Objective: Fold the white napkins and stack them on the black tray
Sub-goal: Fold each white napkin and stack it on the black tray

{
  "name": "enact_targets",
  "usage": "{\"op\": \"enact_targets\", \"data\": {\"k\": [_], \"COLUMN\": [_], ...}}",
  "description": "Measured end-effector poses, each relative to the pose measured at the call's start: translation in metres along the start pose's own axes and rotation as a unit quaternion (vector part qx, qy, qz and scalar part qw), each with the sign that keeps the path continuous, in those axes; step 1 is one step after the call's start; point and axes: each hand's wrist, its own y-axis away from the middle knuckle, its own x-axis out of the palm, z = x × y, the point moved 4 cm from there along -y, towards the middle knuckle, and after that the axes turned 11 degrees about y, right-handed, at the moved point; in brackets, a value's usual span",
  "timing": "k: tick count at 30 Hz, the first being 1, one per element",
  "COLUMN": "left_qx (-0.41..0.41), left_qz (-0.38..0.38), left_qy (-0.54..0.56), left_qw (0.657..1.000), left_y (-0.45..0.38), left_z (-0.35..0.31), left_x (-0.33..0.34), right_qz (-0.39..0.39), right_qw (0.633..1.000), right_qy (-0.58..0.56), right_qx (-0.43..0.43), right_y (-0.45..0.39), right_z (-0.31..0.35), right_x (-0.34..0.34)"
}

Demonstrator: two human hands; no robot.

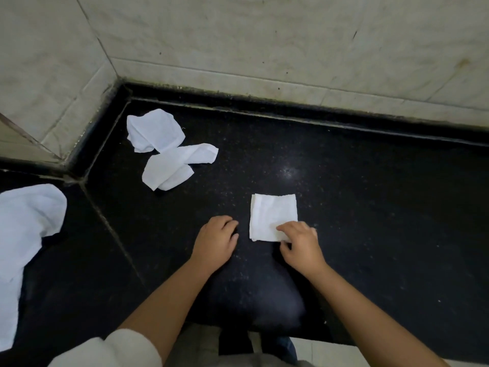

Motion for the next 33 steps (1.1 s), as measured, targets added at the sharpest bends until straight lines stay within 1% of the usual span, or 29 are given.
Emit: {"op": "enact_targets", "data": {"k": [1, 2, 4, 6, 8, 10, 13, 15, 16, 17, 19, 20, 22, 24, 27, 28, 30, 33], "left_qx": [0.042, 0.074, 0.106, 0.104, 0.075, 0.072, 0.099, 0.106, 0.132, 0.162, 0.212, 0.239, 0.306, 0.357, 0.403, 0.418, 0.450, 0.502], "left_qz": [0.008, 0.025, 0.052, 0.102, 0.128, 0.143, 0.143, 0.152, 0.142, 0.149, 0.102, 0.084, 0.044, 0.025, 0.021, 0.030, 0.075, 0.143], "left_qy": [-0.006, -0.003, -0.012, -0.029, -0.035, -0.076, -0.110, -0.128, -0.131, -0.139, -0.122, -0.093, -0.042, 0.003, -0.018, -0.004, 0.029, 0.018], "left_qw": [0.999, 0.997, 0.993, 0.989, 0.988, 0.984, 0.979, 0.974, 0.972, 0.966, 0.964, 0.963, 0.950, 0.934, 0.915, 0.908, 0.889, 0.853], "left_y": [-0.005, -0.008, -0.016, -0.019, -0.023, -0.028, -0.035, -0.039, -0.040, -0.041, -0.043, -0.045, -0.047, -0.050, -0.054, -0.053, -0.047, -0.030], "left_z": [-0.010, -0.022, -0.036, -0.042, -0.043, -0.040, -0.042, -0.043, -0.046, -0.049, -0.056, -0.064, -0.091, -0.127, -0.203, -0.231, -0.290, -0.385], "left_x": [0.005, 0.009, 0.019, 0.028, 0.030, 0.033, 0.032, 0.032, 0.029, 0.031, 0.034, 0.032, 0.021, 0.014, 0.010, 0.014, 0.030, 0.061], "right_qz": [-0.011, -0.004, 0.029, 0.050, 0.069, 0.087, 0.110, 0.098, 0.090, 0.085, 0.082, 0.077, 0.057, 0.028, -0.020, -0.033, -0.059, -0.086], "right_qw": [0.999, 0.998, 0.996, 0.996, 0.995, 0.992, 0.990, 0.994, 0.996, 0.996, 0.997, 0.997, 0.996, 0.992, 0.974, 0.965, 0.957, 0.962], "right_qy": [0.033, 0.062, 0.075, 0.061, 0.052, 0.076, 0.079, 0.042, 0.023, 0.004, -0.014, -0.019, -0.051, -0.091, -0.163, -0.185, -0.197, -0.125], "right_qx": [0.001, -0.004, -0.025, -0.043, -0.044, -0.057, -0.047, -0.023, -0.016, -0.011, -0.005, 0.004, 0.039, 0.084, 0.159, 0.181, 0.205, 0.225], "right_y": [0.003, 0.003, 0.003, 0.001, -0.002, -0.009, -0.017, -0.020, -0.020, -0.017, -0.009, -0.002, 0.017, 0.044, 0.098, 0.120, 0.168, 0.241], "right_z": [-0.010, -0.018, -0.027, -0.029, -0.028, -0.026, -0.023, -0.025, -0.026, -0.029, -0.038, -0.045, -0.069, -0.098, -0.144, -0.159, -0.189, -0.240], "right_x": [-0.001, -0.001, 0.003, 0.004, 0.002, 0.002, -0.005, -0.016, -0.023, -0.029, -0.041, -0.049, -0.066, -0.088, -0.122, -0.132, -0.150, -0.164]}}
